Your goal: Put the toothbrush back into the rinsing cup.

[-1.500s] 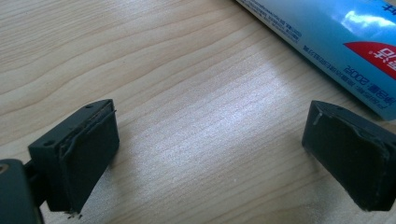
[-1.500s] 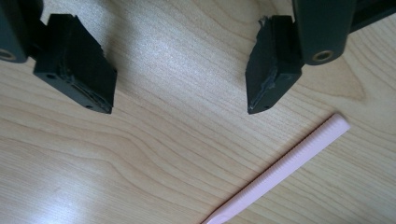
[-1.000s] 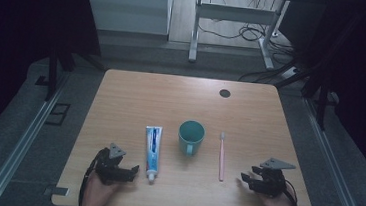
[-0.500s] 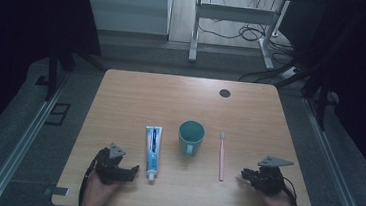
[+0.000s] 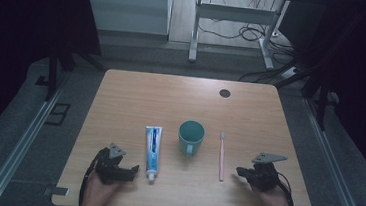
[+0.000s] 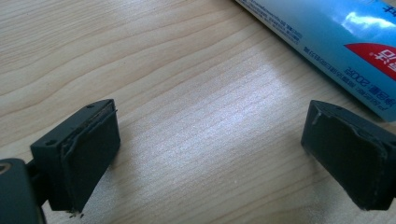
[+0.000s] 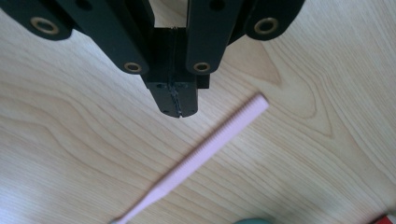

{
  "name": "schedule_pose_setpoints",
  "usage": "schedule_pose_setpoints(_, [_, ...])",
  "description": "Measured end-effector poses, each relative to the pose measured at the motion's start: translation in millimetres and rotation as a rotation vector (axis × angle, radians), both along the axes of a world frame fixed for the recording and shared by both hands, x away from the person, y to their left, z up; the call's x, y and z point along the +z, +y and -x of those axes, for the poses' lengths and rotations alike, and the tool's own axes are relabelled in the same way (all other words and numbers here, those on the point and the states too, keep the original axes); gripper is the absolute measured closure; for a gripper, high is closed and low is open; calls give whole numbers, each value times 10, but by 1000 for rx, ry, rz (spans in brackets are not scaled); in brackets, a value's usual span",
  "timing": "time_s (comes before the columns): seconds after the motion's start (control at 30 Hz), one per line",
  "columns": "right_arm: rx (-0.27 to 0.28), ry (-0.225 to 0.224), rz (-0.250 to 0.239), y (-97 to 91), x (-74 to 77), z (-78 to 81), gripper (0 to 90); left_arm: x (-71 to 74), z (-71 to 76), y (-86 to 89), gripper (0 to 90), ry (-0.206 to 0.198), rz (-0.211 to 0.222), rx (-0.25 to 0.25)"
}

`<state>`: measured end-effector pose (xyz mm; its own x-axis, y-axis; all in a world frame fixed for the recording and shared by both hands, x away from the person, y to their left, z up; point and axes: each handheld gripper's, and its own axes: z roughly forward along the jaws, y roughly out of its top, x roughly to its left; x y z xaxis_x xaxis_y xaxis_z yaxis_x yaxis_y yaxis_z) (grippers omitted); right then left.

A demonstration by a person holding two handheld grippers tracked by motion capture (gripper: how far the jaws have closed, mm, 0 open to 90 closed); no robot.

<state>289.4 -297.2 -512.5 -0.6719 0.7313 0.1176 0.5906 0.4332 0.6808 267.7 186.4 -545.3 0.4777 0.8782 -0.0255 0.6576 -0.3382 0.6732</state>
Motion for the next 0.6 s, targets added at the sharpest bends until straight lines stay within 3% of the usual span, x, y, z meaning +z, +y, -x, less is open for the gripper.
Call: schedule_pose_setpoints(0.6, [85, 0, 1, 445, 18, -170, 895, 1, -1, 1, 46, 0, 0, -2])
